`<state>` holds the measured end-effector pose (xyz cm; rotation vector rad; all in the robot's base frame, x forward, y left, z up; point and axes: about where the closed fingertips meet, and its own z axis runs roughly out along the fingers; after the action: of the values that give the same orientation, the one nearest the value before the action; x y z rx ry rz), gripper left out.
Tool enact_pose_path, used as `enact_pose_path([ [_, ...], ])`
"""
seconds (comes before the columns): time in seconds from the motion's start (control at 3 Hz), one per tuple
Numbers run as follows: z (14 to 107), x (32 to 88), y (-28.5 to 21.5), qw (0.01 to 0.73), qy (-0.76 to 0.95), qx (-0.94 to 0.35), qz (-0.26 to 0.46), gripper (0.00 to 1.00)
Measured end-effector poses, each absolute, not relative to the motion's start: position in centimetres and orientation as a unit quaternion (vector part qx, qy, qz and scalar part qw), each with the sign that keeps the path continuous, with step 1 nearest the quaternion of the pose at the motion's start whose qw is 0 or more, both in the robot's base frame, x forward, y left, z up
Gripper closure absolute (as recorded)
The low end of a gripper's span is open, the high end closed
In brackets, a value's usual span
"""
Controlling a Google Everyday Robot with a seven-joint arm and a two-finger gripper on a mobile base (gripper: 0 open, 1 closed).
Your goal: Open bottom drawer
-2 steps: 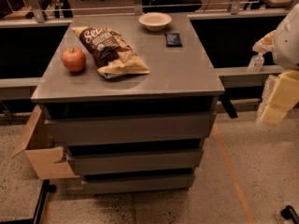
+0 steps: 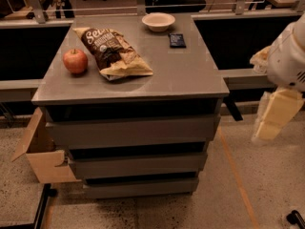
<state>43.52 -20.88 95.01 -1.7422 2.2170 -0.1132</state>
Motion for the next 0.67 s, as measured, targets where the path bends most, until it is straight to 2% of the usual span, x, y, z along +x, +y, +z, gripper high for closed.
enact_pose_path([
  [0.67, 83.3, 42.4, -17.3, 0.175, 0.757, -0.629, 0.002, 0.0],
])
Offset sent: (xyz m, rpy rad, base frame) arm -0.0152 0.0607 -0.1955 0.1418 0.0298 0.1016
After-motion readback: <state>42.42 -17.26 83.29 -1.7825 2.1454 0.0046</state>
